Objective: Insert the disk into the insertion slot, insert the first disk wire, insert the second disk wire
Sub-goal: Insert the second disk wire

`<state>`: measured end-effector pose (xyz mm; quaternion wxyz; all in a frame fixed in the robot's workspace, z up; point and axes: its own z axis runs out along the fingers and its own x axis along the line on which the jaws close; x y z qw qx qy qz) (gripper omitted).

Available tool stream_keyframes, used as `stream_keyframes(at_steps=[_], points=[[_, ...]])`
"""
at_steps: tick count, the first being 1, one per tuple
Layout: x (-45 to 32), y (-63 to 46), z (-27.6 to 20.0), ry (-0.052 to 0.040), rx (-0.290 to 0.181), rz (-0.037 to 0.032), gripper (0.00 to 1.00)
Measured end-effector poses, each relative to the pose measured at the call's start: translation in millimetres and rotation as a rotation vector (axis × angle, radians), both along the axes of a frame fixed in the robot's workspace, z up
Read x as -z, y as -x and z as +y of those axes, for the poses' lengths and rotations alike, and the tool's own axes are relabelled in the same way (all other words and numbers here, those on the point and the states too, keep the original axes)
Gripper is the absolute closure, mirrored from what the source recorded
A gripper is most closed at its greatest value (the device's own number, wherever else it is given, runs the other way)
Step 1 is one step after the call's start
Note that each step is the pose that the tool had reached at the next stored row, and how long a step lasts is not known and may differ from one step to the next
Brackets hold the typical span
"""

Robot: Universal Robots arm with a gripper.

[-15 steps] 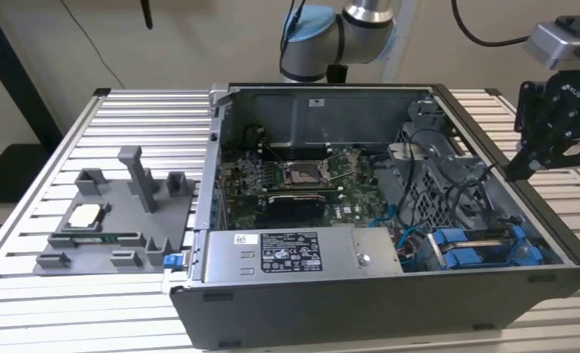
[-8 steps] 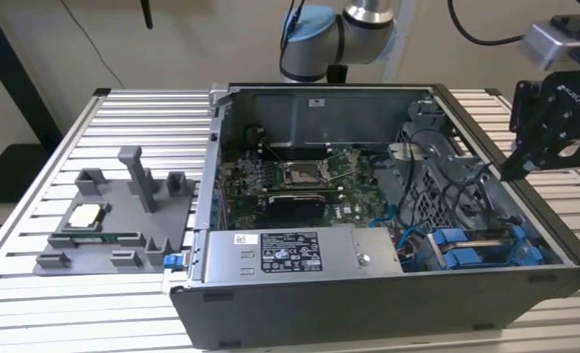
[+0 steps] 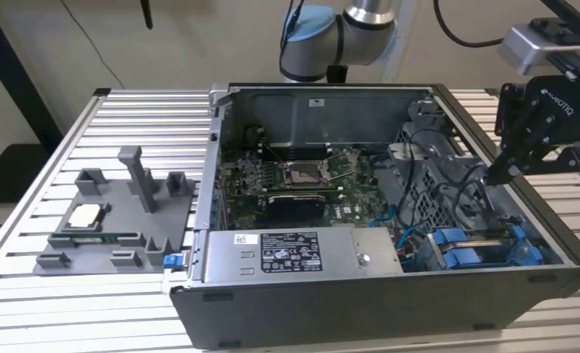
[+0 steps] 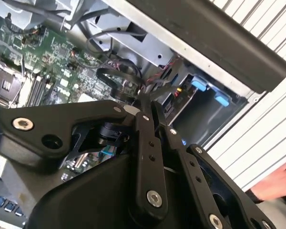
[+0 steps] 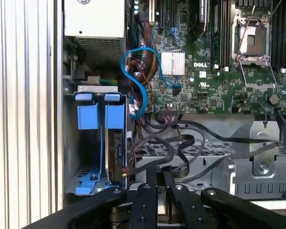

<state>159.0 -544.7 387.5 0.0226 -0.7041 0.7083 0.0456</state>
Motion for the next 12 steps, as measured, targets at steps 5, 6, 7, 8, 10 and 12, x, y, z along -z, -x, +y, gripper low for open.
stream_keyframes(at_steps=[5, 6, 7, 8, 10, 12], points=[[0.0, 15.7, -5.1, -0.0018, 0.0, -0.0056, 0.84], [0.0, 17.8, -5.9, -0.0019, 0.0, -0.0074, 0.84], [0.0, 18.9, -6.4, -0.0019, 0.0, -0.0085, 0.84], [0.0, 19.0, -6.5, -0.0019, 0.0, -0.0086, 0.84], [0.1, 19.1, -6.5, -0.002, 0.0, -0.0103, 0.84], [0.6, 19.8, -6.9, -0.0019, -0.001, -0.0173, 0.84]])
